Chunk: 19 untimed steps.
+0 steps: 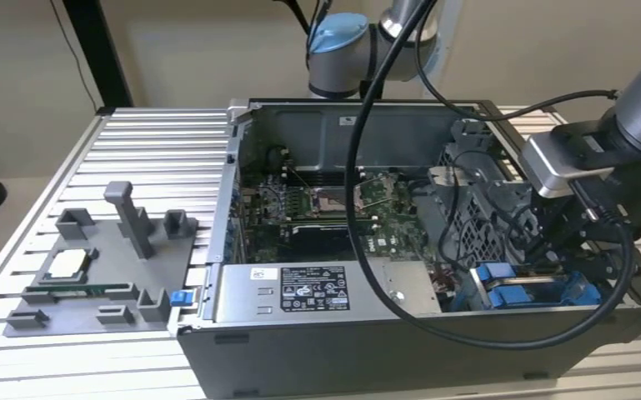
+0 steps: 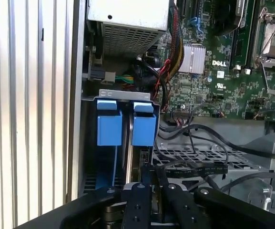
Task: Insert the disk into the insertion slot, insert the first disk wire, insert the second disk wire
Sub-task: 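Insert the second disk wire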
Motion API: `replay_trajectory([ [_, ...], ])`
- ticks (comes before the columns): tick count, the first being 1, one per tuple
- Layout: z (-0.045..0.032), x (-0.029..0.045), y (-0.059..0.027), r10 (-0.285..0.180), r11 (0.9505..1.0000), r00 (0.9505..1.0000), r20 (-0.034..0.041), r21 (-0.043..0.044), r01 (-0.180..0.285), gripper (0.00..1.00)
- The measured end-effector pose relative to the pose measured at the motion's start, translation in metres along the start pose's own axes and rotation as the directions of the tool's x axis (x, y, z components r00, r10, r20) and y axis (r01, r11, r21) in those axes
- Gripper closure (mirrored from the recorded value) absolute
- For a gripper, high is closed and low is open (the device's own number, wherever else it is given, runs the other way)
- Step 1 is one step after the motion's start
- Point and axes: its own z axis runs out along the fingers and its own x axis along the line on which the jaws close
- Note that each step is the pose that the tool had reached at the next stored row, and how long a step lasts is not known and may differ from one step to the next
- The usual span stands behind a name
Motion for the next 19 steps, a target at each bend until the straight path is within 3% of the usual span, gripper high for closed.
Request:
replay_trajectory([
  [19, 0.0008, 0.0029, -0.0007, 0.024, 0.9997, 0.9997, -0.0038, 0.0044, -0.024, 1.0],
])
